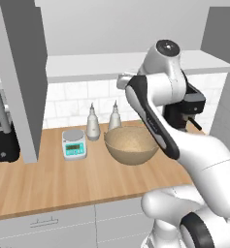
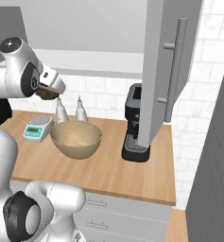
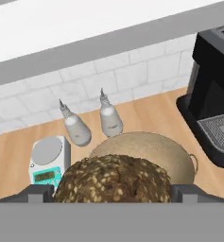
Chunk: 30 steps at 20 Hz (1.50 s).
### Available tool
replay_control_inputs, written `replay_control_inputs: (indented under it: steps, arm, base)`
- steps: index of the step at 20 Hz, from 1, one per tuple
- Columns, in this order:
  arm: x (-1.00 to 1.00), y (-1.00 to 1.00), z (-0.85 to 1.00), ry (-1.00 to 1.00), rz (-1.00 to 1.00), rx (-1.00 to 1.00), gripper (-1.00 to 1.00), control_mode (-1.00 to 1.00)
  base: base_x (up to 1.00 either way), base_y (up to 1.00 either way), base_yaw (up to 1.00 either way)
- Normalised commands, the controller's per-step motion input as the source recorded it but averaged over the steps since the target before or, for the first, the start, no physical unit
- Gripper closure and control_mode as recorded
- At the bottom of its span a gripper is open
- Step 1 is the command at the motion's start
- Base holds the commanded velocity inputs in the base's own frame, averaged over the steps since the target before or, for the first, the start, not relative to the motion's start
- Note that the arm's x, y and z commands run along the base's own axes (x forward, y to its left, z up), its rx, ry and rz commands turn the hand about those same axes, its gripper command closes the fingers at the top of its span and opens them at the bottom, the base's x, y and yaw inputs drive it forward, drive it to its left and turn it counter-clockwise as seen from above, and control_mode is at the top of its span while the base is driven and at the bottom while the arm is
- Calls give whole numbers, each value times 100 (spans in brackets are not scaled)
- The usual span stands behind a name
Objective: Open the cabinet, pick up the bread from the cabinet and place it in the basket. Then move the basket to the dining counter.
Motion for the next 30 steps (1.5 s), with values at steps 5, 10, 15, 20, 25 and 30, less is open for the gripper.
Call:
replay_control_inputs:
  steps: [5,10,15,20,25,30]
  arm:
    - [-25,0,-99,7,10,0,100,-100]
    - [0,0,-92,9,6,-2,100,-100]
    - [51,-4,-62,18,0,-4,100,-100]
    - [74,-22,-20,19,0,0,100,-100]
    - [44,-13,-20,32,0,0,100,-100]
    - [19,0,-35,31,0,-4,100,-100]
  base:
    - [0,0,0]
    - [0,0,0]
    - [0,0,0]
    - [0,0,0]
    - [0,0,0]
    - [0,0,0]
